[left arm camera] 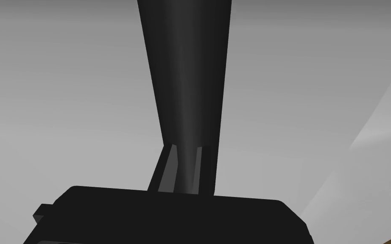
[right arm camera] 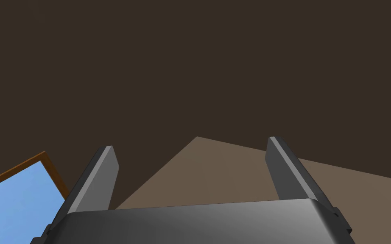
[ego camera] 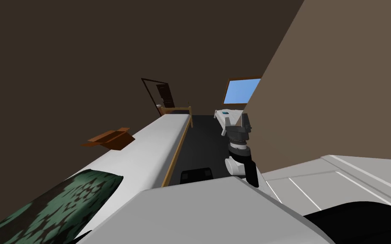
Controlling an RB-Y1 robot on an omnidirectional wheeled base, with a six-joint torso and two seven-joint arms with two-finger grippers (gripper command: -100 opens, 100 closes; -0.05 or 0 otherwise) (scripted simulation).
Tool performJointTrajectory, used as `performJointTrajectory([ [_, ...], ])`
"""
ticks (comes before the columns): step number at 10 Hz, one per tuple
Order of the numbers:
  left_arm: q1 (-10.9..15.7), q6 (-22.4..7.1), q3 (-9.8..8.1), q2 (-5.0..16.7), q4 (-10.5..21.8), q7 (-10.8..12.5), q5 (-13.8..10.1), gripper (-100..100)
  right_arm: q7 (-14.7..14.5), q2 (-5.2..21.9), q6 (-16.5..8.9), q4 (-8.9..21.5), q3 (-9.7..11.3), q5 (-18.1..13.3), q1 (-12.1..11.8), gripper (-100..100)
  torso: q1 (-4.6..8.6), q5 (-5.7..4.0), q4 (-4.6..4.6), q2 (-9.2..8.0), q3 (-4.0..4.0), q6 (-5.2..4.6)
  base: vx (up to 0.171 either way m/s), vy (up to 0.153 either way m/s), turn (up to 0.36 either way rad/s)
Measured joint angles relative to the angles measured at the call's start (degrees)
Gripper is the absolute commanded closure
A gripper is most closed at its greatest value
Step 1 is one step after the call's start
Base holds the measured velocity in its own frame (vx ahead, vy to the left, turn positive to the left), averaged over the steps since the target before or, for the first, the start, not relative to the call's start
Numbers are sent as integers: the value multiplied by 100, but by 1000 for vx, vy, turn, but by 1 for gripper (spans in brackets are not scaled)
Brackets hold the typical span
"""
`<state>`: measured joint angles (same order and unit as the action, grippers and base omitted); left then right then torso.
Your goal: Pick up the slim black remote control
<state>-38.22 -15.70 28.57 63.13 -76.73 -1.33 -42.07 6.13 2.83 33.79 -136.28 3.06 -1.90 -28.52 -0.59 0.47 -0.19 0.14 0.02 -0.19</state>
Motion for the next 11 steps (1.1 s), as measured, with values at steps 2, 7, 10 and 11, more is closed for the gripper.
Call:
performJointTrajectory([
  [2,-162,-123,-218,-94,-240,-97,212,100,0,1,0,0,-1,0,-2,0,-16,5,9,24,-15,16,113,68,383],
  [7,-483,-612,-689,-360,-907,-628,660,100,0,1,0,0,-1,0,-1,0,-19,5,6,32,-19,1,94,51,202],
  [10,-767,-943,-1052,-534,-1421,-889,1014,100,0,1,0,0,-1,0,0,0,-15,4,5,31,-17,0,99,38,220],
  [11,-852,-1033,-1163,-610,-1603,-975,1138,100,0,1,0,0,-1,0,-1,0,-14,3,5,36,-19,5,135,45,363],
])
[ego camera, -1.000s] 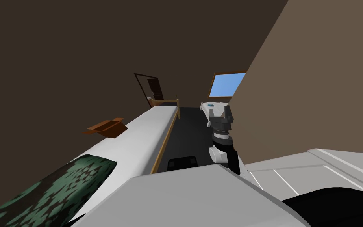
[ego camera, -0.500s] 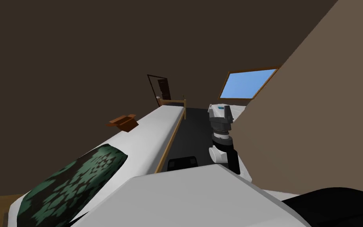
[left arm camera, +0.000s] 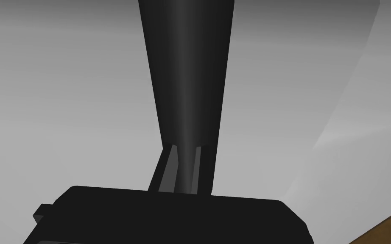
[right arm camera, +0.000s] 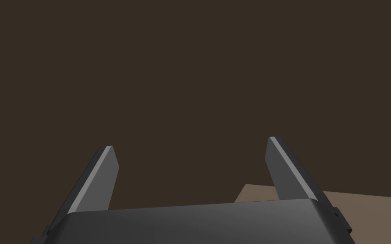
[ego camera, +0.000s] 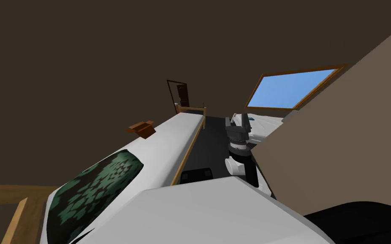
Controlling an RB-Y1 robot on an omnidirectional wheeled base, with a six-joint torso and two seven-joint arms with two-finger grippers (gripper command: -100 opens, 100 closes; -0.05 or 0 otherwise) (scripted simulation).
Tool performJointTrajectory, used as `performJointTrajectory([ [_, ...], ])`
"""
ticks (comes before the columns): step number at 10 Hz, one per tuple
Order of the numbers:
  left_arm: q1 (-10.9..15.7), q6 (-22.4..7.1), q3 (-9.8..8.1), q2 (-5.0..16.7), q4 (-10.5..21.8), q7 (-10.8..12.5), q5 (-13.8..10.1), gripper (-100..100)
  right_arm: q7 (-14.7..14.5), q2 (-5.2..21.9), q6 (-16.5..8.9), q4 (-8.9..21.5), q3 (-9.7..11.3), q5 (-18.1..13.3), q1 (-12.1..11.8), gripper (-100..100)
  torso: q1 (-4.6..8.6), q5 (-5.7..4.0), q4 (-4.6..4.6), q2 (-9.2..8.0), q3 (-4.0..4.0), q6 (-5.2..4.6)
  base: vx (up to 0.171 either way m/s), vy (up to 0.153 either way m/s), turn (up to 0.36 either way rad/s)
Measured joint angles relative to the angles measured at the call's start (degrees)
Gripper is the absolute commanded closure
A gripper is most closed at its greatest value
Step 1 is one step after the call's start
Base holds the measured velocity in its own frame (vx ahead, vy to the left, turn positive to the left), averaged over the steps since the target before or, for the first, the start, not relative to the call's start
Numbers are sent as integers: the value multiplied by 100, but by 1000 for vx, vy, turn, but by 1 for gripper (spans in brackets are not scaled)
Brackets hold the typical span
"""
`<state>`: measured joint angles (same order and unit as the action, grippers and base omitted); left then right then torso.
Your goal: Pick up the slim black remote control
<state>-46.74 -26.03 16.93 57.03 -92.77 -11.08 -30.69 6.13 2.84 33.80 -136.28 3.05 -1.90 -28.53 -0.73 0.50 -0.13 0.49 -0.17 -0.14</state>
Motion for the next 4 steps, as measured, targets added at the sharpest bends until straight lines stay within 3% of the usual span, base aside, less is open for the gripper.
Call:
performJointTrajectory([
  [2,-111,-188,-182,-90,-261,-217,156,100,0,0,0,0,0,0,1,0,-2,-1,0,-3,1,-6,84,27,189],
  [3,-197,-289,-302,-134,-452,-298,255,100,0,0,0,0,0,0,0,0,1,-4,-1,-8,4,0,42,7,59],
  [4,-210,-317,-318,-140,-477,-317,267,0,0,0,0,0,1,0,2,0,4,-4,-3,-21,10,-8,7,1,-11],
])
